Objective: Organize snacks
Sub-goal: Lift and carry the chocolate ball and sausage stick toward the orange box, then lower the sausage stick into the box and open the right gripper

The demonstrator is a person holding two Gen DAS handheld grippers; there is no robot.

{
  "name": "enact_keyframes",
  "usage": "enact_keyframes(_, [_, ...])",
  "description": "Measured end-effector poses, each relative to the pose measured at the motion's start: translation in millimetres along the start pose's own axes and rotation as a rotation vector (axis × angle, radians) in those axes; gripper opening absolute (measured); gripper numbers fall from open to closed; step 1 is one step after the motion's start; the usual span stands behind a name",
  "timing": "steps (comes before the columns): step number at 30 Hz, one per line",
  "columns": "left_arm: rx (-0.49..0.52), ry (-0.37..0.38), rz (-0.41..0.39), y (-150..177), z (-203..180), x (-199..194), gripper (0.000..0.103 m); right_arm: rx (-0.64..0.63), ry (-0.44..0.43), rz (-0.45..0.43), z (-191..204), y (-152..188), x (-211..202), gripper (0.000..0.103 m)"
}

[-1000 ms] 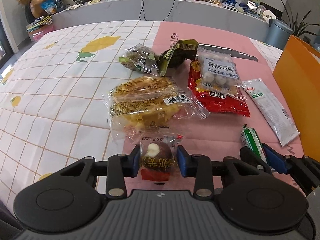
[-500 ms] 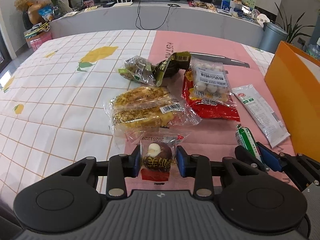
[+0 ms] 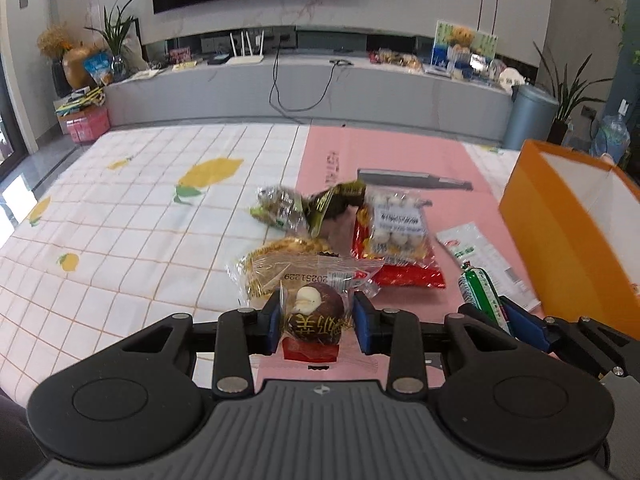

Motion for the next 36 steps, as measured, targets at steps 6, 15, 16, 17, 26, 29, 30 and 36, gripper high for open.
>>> enact_keyframes(6, [-0.014,0.046,-0.073,-6.9,0.0,-31.7,0.040,0.011,0.002,-0.063,-1.3,-9.0,-23.7,0.020])
enact_keyframes(15, [-0.017,0.100,-0.159,-15.6,-8.0,-66.2,0.040,0.108,0.007,-0.164,-26.1,-22.7,-65.9,0.020])
enact_keyframes(16, [-0.019,0.109,-0.169,-16.3,-9.6,-69.7,0.040,0.116,0.012,-0.177,-30.0,-24.3,-71.7,0.020])
enact_keyframes(17, [-0.020,0.115,-0.174,-17.4,-10.8,-71.9,0.040,0.133,0.013,-0.191,-35.3,-25.8,-77.8,0.020])
enact_keyframes(26, [0.004,0.247,-0.170,-26.4,-45.3,-78.6,0.040,0.383,0.110,-0.259,-125.0,-27.0,-134.5,0.020])
enact_keyframes(29, [0.040,0.287,-0.158,-27.7,-64.4,-75.6,0.040,0.382,0.209,-0.245,-155.5,-25.6,-148.1,0.020])
enact_keyframes(30, [0.051,0.306,-0.152,-28.0,-71.8,-73.8,0.040,0.381,0.222,-0.225,-165.4,-25.5,-149.2,0.020])
enact_keyframes(36, [0.103,0.488,-0.073,-36.0,-117.8,-58.5,0.040,0.278,0.274,0.036,-213.5,-29.1,-129.7,0.020])
Point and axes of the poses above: each gripper's, at about its wrist camera, not at the fingertips, and x roughly the way its jaws point, z to its left, y to its underside, the point moved 1 cm from there along x, roughly the way its jaws point, and after that the axes turned 10 degrees about -y, right-handed, at the moved point
